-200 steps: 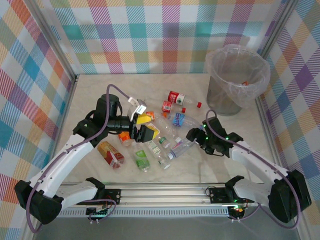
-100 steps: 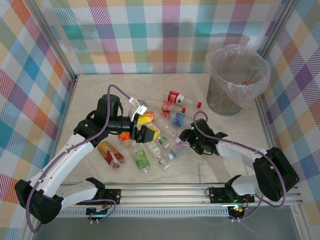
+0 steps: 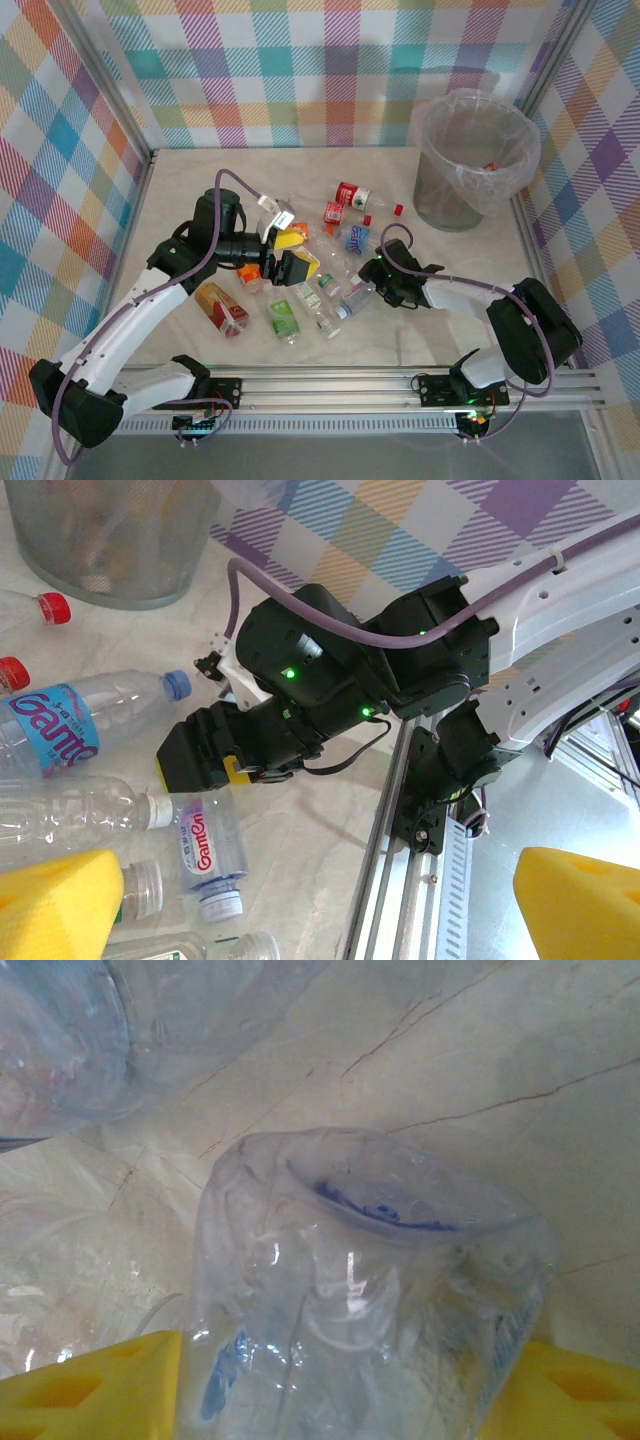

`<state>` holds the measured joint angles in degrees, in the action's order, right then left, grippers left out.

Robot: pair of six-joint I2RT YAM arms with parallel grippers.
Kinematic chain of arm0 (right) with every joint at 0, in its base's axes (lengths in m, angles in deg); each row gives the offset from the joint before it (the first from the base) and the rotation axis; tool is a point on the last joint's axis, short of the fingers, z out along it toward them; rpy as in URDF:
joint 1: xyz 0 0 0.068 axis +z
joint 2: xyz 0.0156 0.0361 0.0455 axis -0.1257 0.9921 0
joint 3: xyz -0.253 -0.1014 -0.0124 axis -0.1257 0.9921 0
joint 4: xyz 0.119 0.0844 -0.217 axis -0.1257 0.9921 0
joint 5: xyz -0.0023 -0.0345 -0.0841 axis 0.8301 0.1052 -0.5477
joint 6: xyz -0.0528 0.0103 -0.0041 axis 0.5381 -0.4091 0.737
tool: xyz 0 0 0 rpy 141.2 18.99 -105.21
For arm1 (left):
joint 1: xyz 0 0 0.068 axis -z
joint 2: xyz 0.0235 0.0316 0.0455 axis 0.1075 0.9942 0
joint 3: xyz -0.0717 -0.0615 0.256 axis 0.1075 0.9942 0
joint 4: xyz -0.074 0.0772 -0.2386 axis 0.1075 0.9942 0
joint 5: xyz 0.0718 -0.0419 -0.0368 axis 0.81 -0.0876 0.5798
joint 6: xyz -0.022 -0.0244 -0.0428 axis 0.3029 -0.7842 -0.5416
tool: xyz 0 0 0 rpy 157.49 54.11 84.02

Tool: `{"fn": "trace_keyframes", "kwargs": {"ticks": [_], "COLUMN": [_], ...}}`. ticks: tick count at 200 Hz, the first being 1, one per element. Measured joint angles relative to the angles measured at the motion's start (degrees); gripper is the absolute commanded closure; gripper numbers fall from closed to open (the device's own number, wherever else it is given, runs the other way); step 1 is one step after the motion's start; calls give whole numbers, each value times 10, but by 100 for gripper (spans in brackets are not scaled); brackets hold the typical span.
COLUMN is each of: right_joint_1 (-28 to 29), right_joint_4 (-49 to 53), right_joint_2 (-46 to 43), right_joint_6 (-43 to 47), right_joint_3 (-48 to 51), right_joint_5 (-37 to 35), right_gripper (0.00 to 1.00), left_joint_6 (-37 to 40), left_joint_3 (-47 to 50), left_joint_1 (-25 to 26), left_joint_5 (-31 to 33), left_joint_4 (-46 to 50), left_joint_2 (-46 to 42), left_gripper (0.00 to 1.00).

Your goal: Put the plastic bottles in the bin

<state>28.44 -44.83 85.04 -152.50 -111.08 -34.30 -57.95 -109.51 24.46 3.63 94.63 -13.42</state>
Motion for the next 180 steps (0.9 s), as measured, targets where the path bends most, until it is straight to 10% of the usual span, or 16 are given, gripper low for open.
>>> {"fn": "trace_keyframes", "kwargs": {"ticks": [86,180], "right_joint_1": [-6,-58], "right_joint_4": [-2,159], "right_joint_2": [-26,-290], "right_joint_6": [7,161], "right_joint_3": [19,4], "right_joint_5": [-35,-162], "right_gripper": [38,39], "left_joint_6": [0,0], "left_joint_3": [0,0], "left_joint_1": [0,2], "left_joint_5": [4,8], "left_joint_4": [0,0], "left_joint_2": [1,6], "left_gripper": [0,0]}}
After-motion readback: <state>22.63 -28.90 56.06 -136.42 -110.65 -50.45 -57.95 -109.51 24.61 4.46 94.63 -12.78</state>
